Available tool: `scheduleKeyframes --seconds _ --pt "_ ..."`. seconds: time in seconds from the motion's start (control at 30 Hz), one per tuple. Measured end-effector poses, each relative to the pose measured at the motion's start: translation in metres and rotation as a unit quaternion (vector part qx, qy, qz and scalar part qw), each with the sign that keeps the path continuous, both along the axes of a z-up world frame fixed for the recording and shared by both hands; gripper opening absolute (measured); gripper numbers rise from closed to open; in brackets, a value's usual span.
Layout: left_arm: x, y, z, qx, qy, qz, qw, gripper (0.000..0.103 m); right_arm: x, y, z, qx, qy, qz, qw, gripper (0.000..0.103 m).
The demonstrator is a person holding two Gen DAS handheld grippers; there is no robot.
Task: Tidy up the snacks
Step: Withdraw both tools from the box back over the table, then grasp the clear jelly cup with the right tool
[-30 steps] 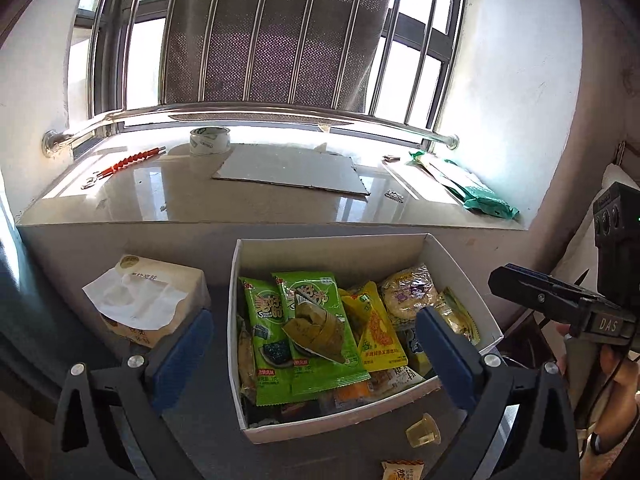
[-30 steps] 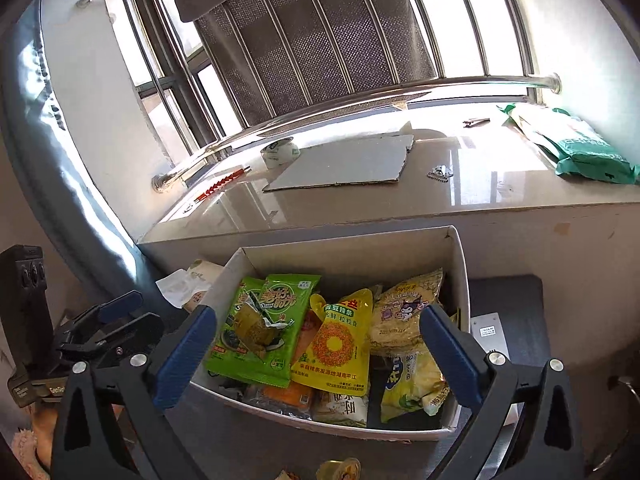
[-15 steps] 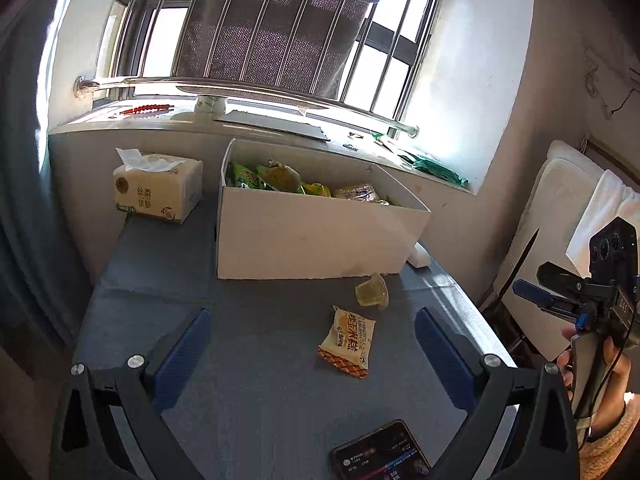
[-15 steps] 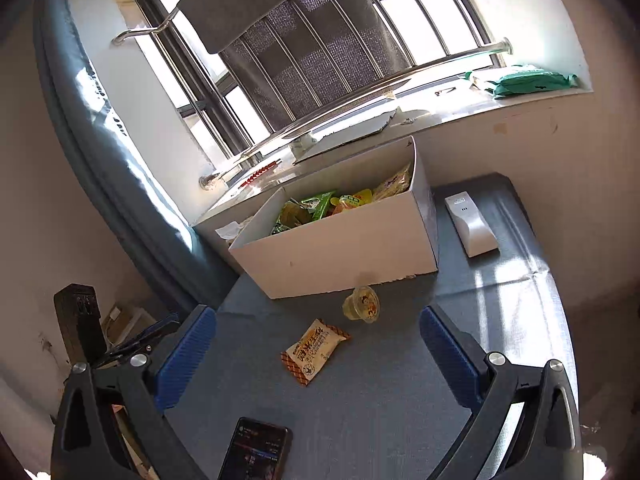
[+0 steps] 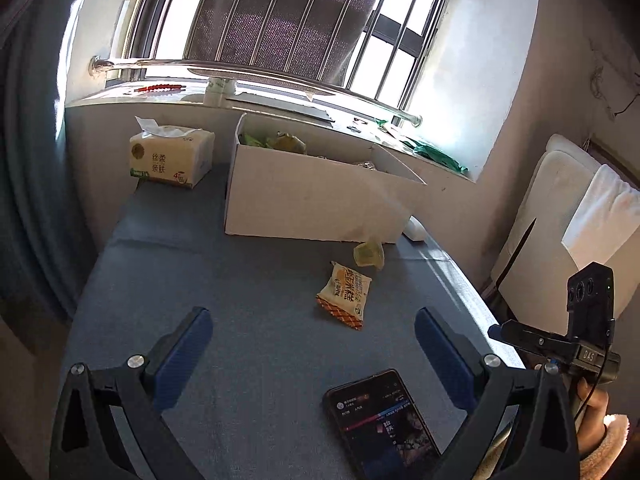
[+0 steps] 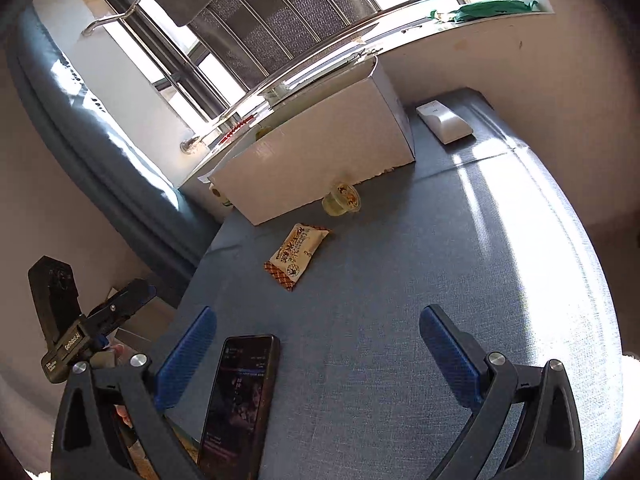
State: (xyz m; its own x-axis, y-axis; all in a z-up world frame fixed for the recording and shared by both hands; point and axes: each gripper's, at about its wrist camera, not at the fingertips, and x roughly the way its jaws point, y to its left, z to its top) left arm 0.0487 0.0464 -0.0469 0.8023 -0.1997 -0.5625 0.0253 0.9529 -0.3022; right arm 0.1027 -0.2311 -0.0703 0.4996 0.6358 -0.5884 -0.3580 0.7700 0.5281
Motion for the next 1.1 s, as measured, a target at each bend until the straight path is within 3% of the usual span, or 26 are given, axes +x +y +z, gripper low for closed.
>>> scheduleKeyframes --seconds 0.23,0.37,0.7,0.83,0.87,0.93,0.97,1.0,1.1 --pt "-0.003 -0.009 -0.008 0.033 0.015 -0.002 0.9993 0.103 0.021 0.039 -0.010 -0.058 -0.011 0.030 0.998 0.103" --pt "-0.004 -0.012 -0.012 0.033 0.023 -0.012 0.9991 0.103 0.047 0.061 -0.006 -0.110 -0.040 0.038 0.992 0.103" --pt "-0.007 -0.014 -0.014 0.044 0.029 -0.013 0.9985 0.103 0.131 0.117 -0.003 -0.232 -0.090 0.071 0.966 0.103" --pt "-0.010 -0.009 -0.016 0.040 0.032 -0.010 0.9986 0.103 0.155 0.128 -0.022 -0.266 -0.067 0.078 0.958 0.103" --pt "-0.011 -0.008 -0.017 0.041 0.033 -0.008 0.9986 0.103 0.158 0.129 -0.027 -0.270 -0.062 0.077 0.958 0.100" --pt "-0.011 -0.006 -0.019 0.039 0.036 -0.005 0.9985 0.103 0.162 0.131 -0.033 -0.271 -0.050 0.080 0.958 0.077" --pt "-0.011 -0.005 -0.020 0.037 0.038 -0.004 0.9986 0.103 0.162 0.131 -0.036 -0.276 -0.044 0.079 0.957 0.050" --pt "-0.011 -0.004 -0.021 0.036 0.039 -0.002 0.9986 0.103 0.162 0.130 -0.038 -0.282 -0.039 0.074 0.956 0.039" --pt "-0.010 -0.003 -0.022 0.038 0.041 -0.002 0.9985 0.103 0.157 0.122 -0.033 -0.271 -0.045 0.064 0.959 0.033"
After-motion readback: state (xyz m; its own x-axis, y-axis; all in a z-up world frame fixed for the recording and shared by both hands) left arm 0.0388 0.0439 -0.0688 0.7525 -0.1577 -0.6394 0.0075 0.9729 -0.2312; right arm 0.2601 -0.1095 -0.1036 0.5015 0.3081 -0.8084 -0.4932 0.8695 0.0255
